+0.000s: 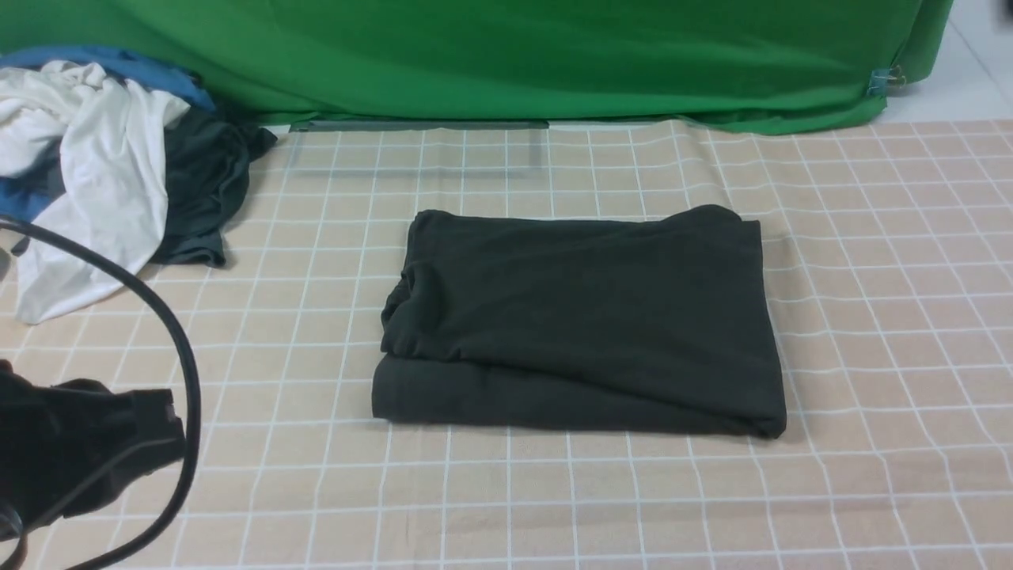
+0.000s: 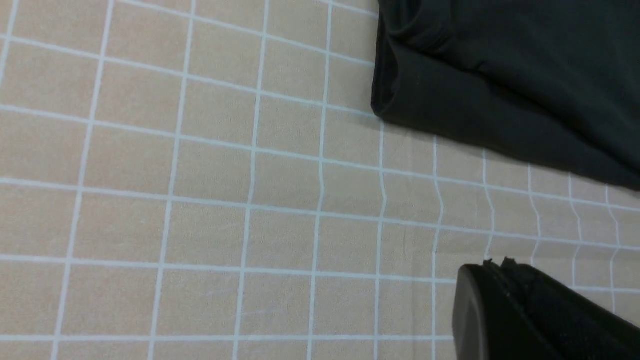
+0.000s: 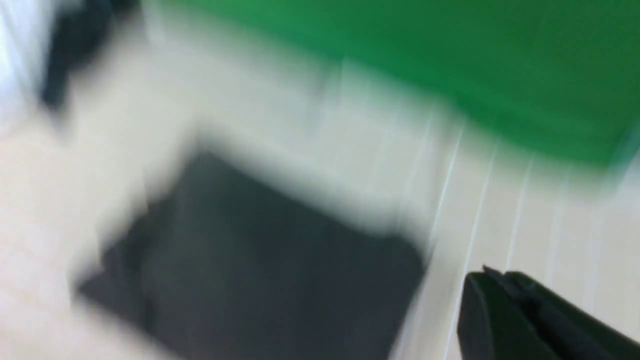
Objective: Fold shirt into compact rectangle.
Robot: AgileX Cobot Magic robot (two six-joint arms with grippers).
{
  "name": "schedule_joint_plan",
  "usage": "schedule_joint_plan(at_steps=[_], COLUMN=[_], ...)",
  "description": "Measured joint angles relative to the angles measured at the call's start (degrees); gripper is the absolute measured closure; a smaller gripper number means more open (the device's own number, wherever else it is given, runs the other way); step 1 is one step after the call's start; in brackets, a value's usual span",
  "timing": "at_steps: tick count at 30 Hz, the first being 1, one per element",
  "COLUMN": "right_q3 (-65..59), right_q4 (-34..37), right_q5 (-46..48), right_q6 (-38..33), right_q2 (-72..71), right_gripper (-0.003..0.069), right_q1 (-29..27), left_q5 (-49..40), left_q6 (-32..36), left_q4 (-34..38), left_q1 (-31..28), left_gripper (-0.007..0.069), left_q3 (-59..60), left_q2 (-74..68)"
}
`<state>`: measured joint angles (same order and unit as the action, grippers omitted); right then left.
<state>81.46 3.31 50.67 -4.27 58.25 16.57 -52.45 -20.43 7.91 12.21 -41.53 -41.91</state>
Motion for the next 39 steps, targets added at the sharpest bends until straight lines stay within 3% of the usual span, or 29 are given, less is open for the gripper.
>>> schedule_joint_plan(at_steps=[7, 15, 20, 26, 39], right_q3=[-16.9, -44.8, -51.9, -52.7, -52.7], right_q4=[-0.3, -0.3, -0.3, -0.3, -0.2], right_q5=[-18.5, -36.4, -44.5, -44.6, -44.6], right_q6=[-1.2, -2.2, -2.2, -2.2, -2.2], right_q2=[-28.1, -55.5, -58.4, -57.7, -57.6], right_gripper=[0.0622, 0.0617, 0.055, 0.0463, 0.0423], right_q1=[0.0, 0.0, 0.0, 0.0, 0.0], left_q5=[9.5, 23.5, 27.7, 27.6, 28.8], left_q6=[0.0, 0.0, 0.0, 0.0, 0.0], left_q4=[0.4, 2.0, 2.0, 0.3, -1.0], left_q1=[0.0, 0.0, 0.0, 0.0, 0.0], left_gripper=[0.0612, 0.0612, 0.0612, 0.0612, 0.0612], left_q3=[0.0, 0.1, 0.5, 0.7, 0.7], left_q2=[0.0, 0.0, -0.1, -0.1, -0.1])
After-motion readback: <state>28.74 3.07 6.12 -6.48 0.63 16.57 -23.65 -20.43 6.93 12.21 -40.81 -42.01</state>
